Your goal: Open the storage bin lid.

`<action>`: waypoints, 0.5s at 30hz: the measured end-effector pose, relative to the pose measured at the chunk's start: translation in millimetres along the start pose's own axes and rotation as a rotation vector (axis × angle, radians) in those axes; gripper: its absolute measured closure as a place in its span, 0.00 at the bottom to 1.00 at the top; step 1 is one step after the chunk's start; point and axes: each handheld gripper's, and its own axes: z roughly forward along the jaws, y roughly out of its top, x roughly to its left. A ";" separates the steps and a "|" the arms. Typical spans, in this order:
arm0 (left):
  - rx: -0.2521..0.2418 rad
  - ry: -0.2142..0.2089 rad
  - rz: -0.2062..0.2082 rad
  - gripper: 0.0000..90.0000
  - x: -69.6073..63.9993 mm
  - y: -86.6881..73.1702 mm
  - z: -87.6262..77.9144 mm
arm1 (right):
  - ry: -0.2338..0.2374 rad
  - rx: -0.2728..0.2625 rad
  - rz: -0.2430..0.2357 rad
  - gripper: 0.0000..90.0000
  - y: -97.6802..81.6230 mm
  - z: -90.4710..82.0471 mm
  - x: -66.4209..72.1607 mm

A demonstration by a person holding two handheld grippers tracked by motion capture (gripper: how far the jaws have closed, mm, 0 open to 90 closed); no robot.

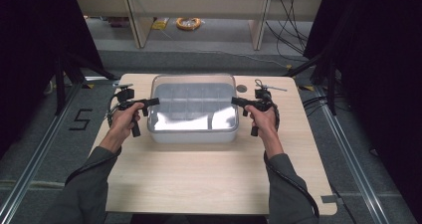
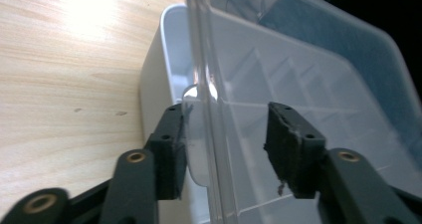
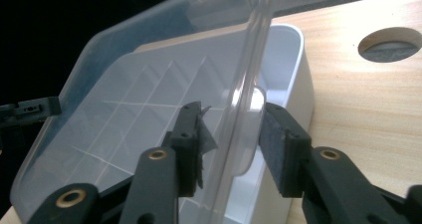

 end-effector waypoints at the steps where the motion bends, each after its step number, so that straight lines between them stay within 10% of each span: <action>1: 0.000 0.000 0.000 0.61 0.0 0.0 0.0 | 0.000 0.000 0.000 0.71 0.0 0.0 0.0; 15: -0.071 0.008 0.030 0.59 -27.1 6.9 -19.0 | 0.035 -0.089 0.037 0.81 9.0 -29.0 16.3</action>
